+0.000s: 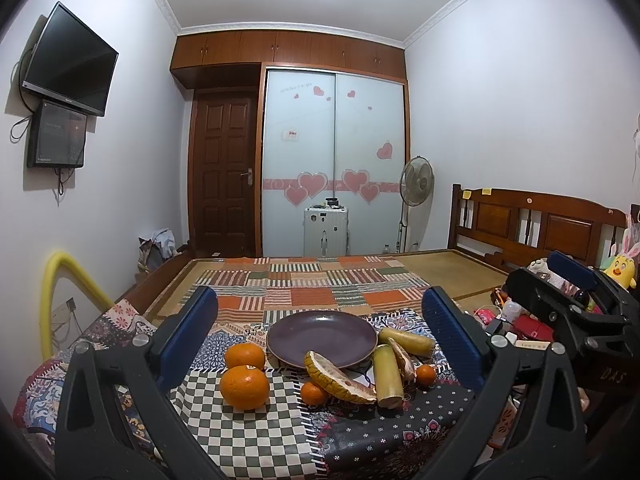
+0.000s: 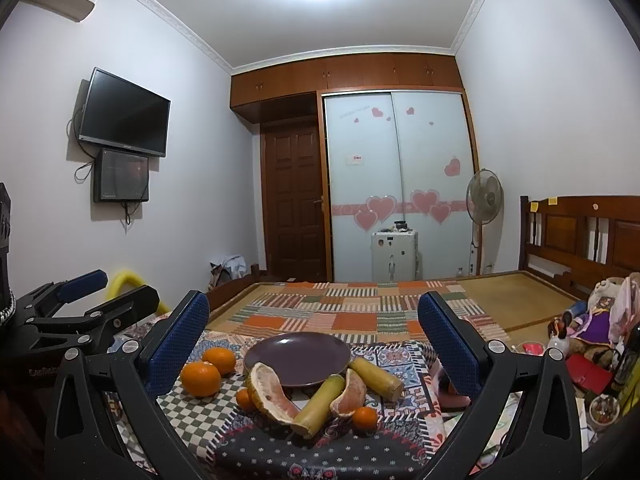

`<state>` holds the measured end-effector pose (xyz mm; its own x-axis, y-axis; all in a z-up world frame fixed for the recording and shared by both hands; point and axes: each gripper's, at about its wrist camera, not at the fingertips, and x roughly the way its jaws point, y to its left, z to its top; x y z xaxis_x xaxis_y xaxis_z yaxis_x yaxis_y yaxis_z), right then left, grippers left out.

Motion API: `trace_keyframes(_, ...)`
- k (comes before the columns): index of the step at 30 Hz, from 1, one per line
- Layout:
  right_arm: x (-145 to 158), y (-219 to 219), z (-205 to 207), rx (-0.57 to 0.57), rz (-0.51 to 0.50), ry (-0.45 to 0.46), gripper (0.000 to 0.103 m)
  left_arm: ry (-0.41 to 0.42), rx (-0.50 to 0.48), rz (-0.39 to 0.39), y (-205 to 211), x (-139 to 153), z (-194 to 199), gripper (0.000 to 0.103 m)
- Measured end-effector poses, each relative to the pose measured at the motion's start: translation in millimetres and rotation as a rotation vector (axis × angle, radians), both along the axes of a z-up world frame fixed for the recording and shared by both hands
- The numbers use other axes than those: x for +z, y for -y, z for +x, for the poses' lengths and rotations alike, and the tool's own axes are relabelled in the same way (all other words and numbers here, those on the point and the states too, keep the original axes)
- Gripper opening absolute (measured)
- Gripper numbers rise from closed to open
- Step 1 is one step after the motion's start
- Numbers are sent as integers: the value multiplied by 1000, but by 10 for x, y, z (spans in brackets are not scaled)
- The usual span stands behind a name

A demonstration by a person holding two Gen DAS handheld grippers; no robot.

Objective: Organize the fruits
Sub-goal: 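Move left tool to the large orange while right tool reaches a small mandarin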

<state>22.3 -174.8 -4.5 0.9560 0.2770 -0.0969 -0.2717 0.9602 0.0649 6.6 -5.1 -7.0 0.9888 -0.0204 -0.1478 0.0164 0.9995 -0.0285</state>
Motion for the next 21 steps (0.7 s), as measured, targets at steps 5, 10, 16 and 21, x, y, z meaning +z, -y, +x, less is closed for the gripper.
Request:
trace_keyframes(5, -86, -19, 82, 14, -18, -35, 103, -28, 4, -2, -63, -85, 85, 103)
trace_keyframes(10, -271, -4, 230, 16, -49, -92, 103, -86, 25, 1, -197, -240, 232, 98)
trace_keyframes(16, -550, 61, 524, 30, -67, -219, 85, -203, 47, 2, -397, -480, 478, 75)
trace_keyframes(21, -735, 98, 674, 30, -95, -302, 69, -294, 70, -4, -583, -728, 669, 69)
